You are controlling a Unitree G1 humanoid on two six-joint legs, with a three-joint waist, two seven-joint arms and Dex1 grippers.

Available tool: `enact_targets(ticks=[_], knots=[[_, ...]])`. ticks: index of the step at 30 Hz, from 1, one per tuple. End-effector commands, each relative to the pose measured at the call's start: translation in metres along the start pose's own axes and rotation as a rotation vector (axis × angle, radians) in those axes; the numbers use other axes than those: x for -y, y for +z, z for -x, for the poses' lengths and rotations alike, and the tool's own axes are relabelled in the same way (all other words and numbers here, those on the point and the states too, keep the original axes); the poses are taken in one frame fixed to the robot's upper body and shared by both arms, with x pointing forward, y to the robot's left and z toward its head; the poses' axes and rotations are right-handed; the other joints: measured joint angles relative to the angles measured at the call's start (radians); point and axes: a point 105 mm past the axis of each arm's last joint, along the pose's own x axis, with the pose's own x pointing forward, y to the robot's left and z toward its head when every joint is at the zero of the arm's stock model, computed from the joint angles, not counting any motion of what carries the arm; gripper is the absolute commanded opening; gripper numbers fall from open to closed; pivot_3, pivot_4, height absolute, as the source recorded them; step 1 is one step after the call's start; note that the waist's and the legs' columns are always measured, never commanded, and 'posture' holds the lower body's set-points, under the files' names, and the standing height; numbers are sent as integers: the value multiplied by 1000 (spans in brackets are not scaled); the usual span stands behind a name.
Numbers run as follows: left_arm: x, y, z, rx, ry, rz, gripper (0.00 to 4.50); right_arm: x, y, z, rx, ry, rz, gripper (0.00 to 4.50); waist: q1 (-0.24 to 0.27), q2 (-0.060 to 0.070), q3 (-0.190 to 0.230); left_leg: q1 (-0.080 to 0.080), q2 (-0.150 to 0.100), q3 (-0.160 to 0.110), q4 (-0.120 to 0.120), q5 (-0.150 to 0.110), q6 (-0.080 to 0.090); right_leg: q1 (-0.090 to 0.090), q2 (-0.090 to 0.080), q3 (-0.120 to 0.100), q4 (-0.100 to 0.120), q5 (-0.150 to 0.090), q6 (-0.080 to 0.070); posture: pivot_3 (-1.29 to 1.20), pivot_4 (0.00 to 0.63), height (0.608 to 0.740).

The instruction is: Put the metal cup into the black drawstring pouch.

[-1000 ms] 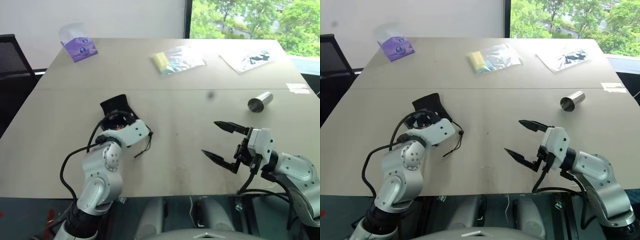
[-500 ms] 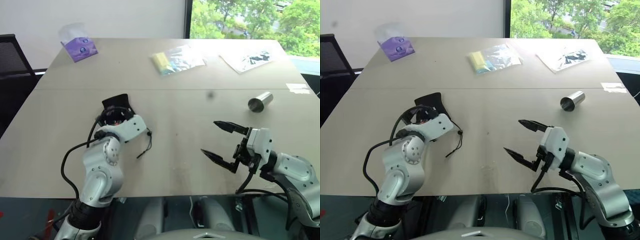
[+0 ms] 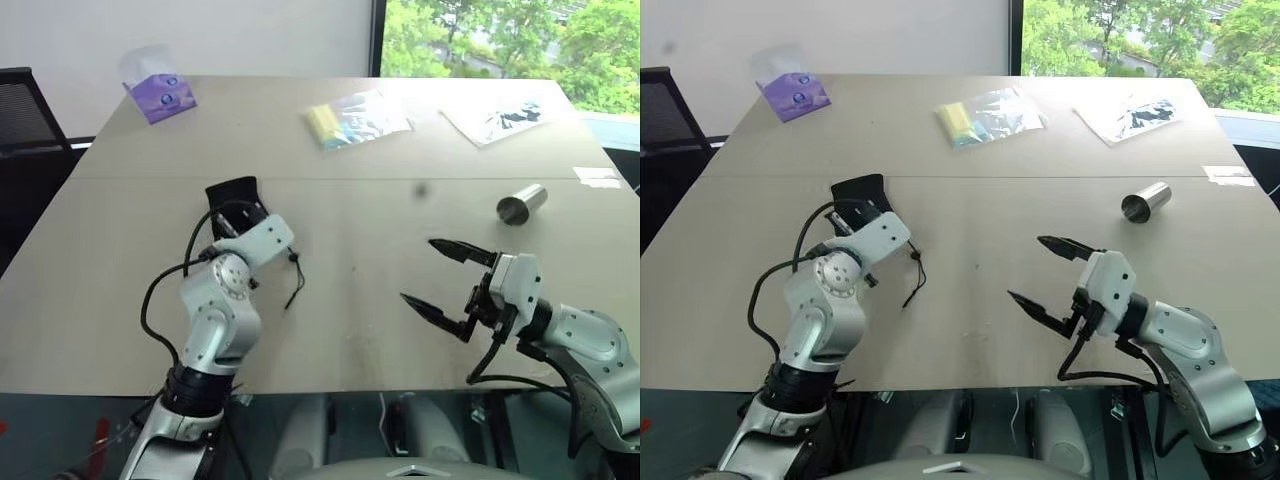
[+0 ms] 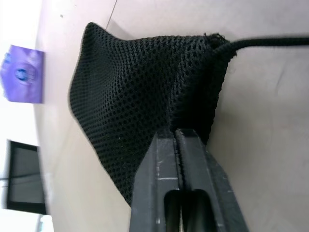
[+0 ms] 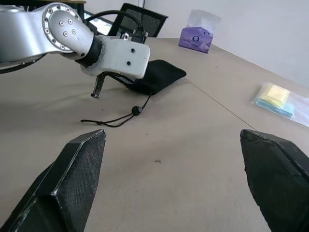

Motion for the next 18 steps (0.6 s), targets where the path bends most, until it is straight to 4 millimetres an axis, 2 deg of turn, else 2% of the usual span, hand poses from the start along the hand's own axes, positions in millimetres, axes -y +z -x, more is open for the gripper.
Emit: enact_targets(ticks=[1, 7, 10, 16, 18], knots=[[-6, 2, 1, -1, -54, 117, 21, 0, 11, -1, 24, -8, 45, 4500, -1, 0, 0, 0, 0, 0, 0, 0, 0, 0, 0, 0, 0, 0, 0, 0, 150, 740], [9, 30, 17, 79, -328, 370, 21, 3, 7, 1, 7, -43, 58, 4500, 0, 0, 0, 0, 0, 0, 0, 0, 0, 0, 2, 0, 0, 0, 0, 0, 150, 740], [7, 46, 24, 95, -426, 493, 21, 4, 5, 1, 4, -55, 62, 4500, 0, 0, 0, 0, 0, 0, 1, 0, 0, 0, 3, -1, 0, 0, 0, 0, 150, 740], [11, 58, 29, 49, -616, 676, 21, 14, 5, 1, -1, -134, 80, 4500, -5, 0, 0, 0, 0, 0, 1, 0, 0, 0, 3, 0, 1, 0, 0, 0, 150, 740], [18, 62, 29, 56, -743, 740, 21, 19, 0, 0, -54, -168, 74, 4500, -5, 0, 0, 0, 0, 0, 1, 0, 0, 0, 3, 0, 1, 0, 0, 0, 150, 740]])
